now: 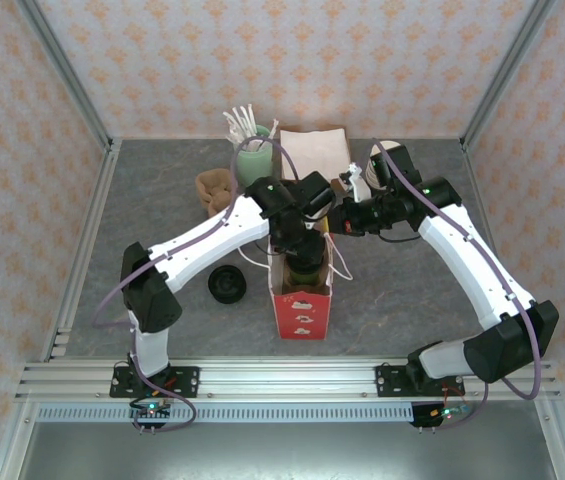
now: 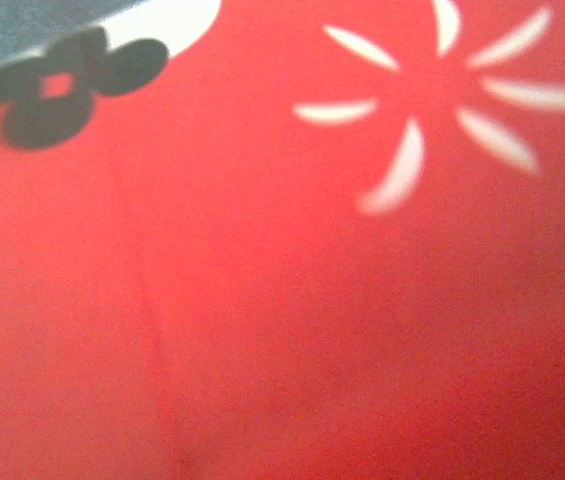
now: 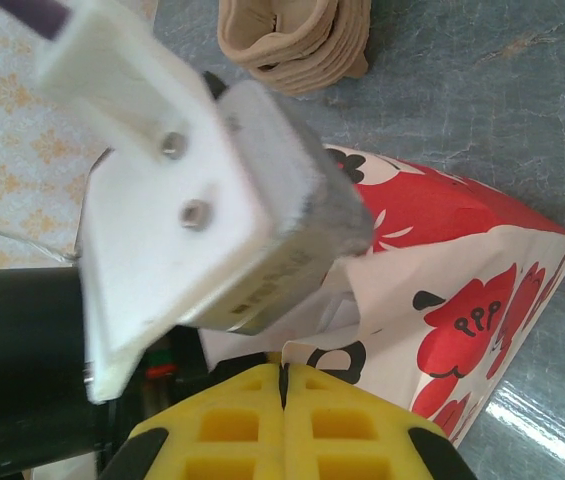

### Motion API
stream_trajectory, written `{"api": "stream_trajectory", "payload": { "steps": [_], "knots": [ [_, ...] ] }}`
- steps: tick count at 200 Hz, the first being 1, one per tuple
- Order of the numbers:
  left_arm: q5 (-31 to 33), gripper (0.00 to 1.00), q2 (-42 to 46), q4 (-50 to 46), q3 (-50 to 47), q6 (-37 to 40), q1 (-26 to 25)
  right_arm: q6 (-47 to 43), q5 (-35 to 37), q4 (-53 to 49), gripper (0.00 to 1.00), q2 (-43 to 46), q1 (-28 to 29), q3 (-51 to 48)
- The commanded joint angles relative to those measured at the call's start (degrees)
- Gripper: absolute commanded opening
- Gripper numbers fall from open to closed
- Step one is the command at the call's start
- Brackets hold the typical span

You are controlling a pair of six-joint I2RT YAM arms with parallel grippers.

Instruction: Pack the takeout coffee

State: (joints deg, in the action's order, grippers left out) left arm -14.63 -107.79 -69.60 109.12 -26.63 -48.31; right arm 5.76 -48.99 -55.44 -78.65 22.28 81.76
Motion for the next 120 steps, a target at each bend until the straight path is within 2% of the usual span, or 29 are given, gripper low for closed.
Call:
{"api": "stream_trajectory", "payload": {
  "steps": [1, 56, 82, 102, 120],
  "knots": [
    [-1.0, 0.5, 3.7, -1.2, 2.4, 0.9, -0.1, 0.3, 1.6, 1.7, 0.03, -0.3, -0.6, 0.9],
    [-1.2, 0.5, 5.7, -1.8, 4.8, 2.0, -0.1, 1.5, 2.4, 3.7, 0.03, 0.2, -1.6, 0.4],
    [-1.0, 0.5, 5.2, -2.6, 10.3, 2.2, 1.1, 1.9, 2.6, 4.5, 0.04, -0.2, -1.6, 0.9],
    [-0.6, 0.49, 4.3, -3.6, 15.6, 1.4, 3.0, 2.2, 3.5, 5.0, 0.1, -0.4, -1.6, 1.5],
    [0.9, 0.49, 3.4, -4.1, 20.6, 1.3, 4.7, 2.1, 4.8, 5.1, 0.19, -0.5, -1.6, 2.1]
  ]
}}
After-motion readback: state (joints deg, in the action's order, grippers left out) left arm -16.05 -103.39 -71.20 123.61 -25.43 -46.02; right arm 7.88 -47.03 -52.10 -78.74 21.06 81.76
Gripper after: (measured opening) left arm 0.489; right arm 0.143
